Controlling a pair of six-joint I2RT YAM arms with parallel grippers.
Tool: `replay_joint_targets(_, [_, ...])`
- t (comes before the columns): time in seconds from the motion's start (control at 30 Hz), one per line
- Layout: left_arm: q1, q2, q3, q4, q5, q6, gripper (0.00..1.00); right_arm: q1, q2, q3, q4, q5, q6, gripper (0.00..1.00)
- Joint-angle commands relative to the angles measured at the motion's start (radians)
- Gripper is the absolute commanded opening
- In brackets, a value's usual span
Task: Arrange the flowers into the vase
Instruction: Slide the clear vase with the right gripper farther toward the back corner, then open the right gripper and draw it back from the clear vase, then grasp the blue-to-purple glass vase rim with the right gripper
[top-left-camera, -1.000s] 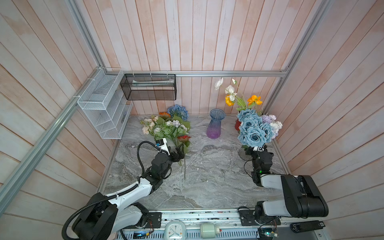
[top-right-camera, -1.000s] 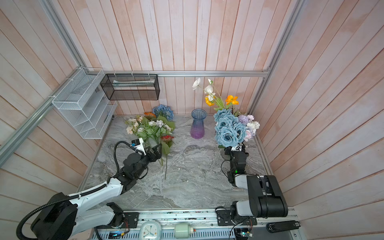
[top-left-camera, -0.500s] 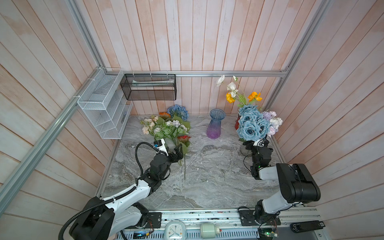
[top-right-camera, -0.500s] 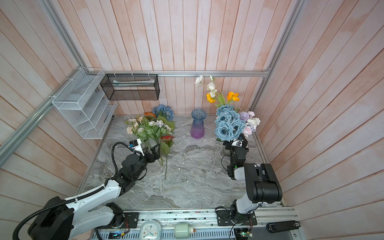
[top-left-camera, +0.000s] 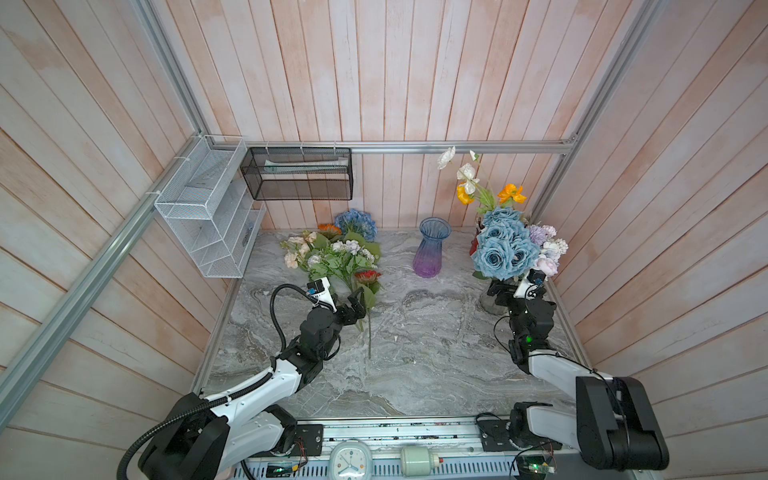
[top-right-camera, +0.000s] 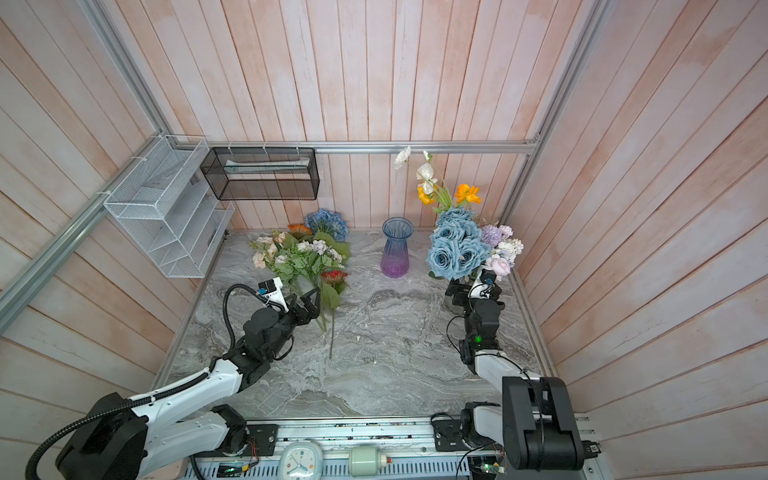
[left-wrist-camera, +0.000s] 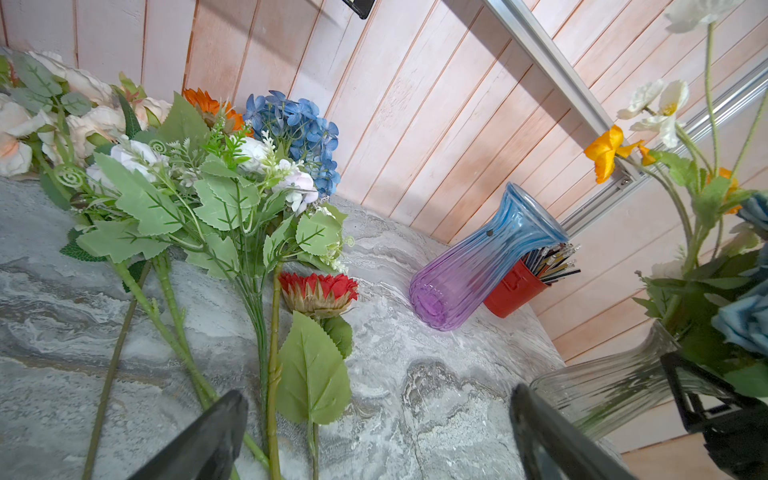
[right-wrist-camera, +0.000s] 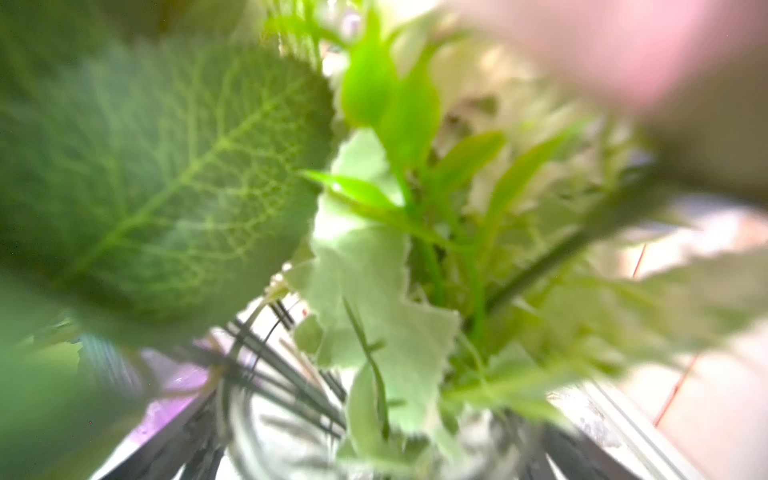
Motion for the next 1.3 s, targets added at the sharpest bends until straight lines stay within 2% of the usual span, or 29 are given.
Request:
replay_joint_targets(0.0, [0.006,-0.018,-0.024,0.02,-0.007,-0.005,1.0,0.0,-0.076,-0.028,-0.164,-0.03,0.08,0.98])
replay_joint_targets(0.23, [0.006,-0.007,-0.022,0.034,0.01,-0.017,1.0,0.008,-0.163,0.001,-0.383,-0.055,0.103,0.98])
replay_joint_targets(0.47, [0.007,0.001,-0.005,0.007,0.013,-0.007,1.0,0.032,-0.267,0.015,-0.605,-0.109,0.256,0.96])
replay_joint_targets(0.53, [0.006,-0.001,-0.003,0.004,0.013,0.0,1.0,0.074,-0.302,0.0,-0.624,-0.119,0.267,0.95])
replay_joint_targets(0.7, [0.024,0.005,0.001,0.009,0.028,0.013,1.0,0.318,-0.332,-0.046,-0.526,-0.033,0.266,0.95])
replay_joint_targets(0.8, [0.047,0.011,0.003,0.02,0.06,0.003,1.0,0.417,-0.252,-0.034,-0.429,-0.004,0.253,0.95])
replay_joint_targets(0.97, [0.085,0.008,0.01,0.017,0.102,0.013,1.0,0.513,-0.015,0.039,-0.17,0.002,0.126,0.95])
replay_joint_targets(1.17, [0.167,-0.026,0.004,-0.012,0.157,0.02,1.0,0.529,0.284,0.231,-0.02,0.051,0.009,0.96])
replay_joint_targets(1.27, [0.208,-0.045,-0.014,-0.017,0.176,0.017,1.0,0.523,0.407,0.315,0.056,0.147,-0.021,0.98])
